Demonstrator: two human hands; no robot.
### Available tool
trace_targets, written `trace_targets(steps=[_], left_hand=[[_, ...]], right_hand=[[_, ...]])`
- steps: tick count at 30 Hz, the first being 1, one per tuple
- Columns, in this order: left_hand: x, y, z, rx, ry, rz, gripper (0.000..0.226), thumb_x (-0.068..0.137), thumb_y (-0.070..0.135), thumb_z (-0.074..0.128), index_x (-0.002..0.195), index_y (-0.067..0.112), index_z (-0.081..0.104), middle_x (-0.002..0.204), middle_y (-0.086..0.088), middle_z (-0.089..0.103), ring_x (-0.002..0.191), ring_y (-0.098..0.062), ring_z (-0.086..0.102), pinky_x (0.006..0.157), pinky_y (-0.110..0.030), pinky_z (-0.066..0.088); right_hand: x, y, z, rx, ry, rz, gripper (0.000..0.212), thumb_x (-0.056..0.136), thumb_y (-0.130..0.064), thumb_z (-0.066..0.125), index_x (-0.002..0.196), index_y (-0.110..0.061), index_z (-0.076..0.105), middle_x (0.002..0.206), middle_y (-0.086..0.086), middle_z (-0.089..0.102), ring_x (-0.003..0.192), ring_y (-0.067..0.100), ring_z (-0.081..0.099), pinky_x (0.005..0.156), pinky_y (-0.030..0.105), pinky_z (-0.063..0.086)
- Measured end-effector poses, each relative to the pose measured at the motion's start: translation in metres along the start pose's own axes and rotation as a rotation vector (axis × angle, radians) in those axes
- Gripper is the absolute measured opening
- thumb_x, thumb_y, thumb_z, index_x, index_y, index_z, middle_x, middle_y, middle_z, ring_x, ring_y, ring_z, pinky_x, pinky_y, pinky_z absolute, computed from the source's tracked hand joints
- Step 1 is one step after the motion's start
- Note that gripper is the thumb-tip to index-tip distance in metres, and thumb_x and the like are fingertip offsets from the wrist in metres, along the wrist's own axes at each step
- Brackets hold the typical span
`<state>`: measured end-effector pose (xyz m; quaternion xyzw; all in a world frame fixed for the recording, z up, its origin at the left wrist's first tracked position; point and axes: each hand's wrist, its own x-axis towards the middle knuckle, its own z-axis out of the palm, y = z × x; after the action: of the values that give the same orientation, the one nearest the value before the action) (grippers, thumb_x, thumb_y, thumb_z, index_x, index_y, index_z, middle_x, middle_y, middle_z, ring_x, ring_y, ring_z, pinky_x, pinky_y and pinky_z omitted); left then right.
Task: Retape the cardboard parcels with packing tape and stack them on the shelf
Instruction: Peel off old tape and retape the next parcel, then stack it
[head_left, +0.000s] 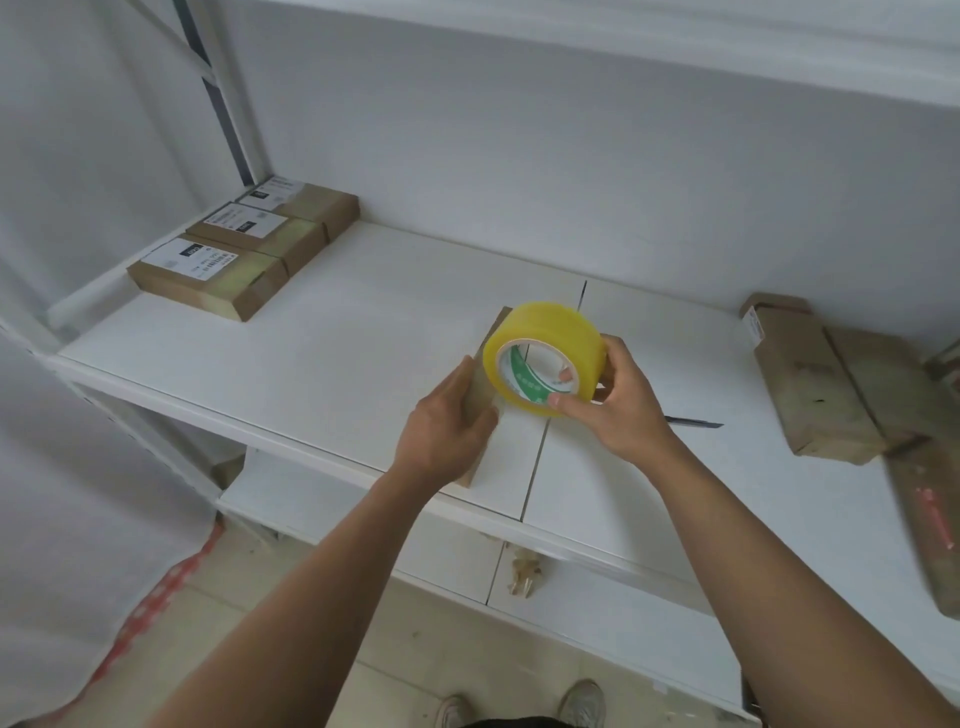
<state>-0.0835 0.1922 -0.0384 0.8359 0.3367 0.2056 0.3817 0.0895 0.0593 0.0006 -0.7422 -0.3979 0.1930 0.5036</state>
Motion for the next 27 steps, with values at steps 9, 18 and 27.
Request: trace_targets(steps=[9, 18, 27], left_hand=[[0.003, 0.005, -0.011, 0.355, -0.075, 0.167, 0.065, 0.100, 0.042, 0.041, 0.158, 0.038, 0.012, 0.166, 0.010, 0.010, 0.147, -0.022, 0.029, 0.100, -0.048, 0.047], [0.028, 0.003, -0.014, 0.398, -0.309, 0.321, 0.074, 0.093, 0.042, 0.015, 0.159, 0.015, -0.004, 0.167, -0.006, -0.007, 0.154, -0.021, -0.004, 0.125, -0.042, 0.012], [0.033, 0.005, -0.022, 0.348, -0.389, 0.166, 0.065, 0.105, 0.028, 0.035, 0.159, 0.032, 0.000, 0.165, 0.016, -0.012, 0.142, -0.025, 0.038, 0.102, -0.048, 0.045]], right_hand=[[-0.005, 0.004, -0.004, 0.028, -0.029, 0.035, 0.066, 0.076, -0.019, 0.086, 0.125, -0.034, 0.044, 0.110, -0.013, 0.062, 0.099, 0.004, 0.065, 0.075, 0.016, 0.054], [-0.005, 0.010, 0.000, 0.055, -0.029, 0.052, 0.071, 0.077, -0.020, 0.085, 0.129, -0.035, 0.041, 0.115, -0.010, 0.060, 0.103, 0.005, 0.063, 0.073, 0.015, 0.053], [-0.007, 0.027, 0.013, 0.040, -0.012, 0.096, 0.068, 0.073, -0.024, 0.088, 0.121, -0.031, 0.041, 0.115, -0.006, 0.062, 0.102, 0.011, 0.064, 0.076, 0.021, 0.052]])
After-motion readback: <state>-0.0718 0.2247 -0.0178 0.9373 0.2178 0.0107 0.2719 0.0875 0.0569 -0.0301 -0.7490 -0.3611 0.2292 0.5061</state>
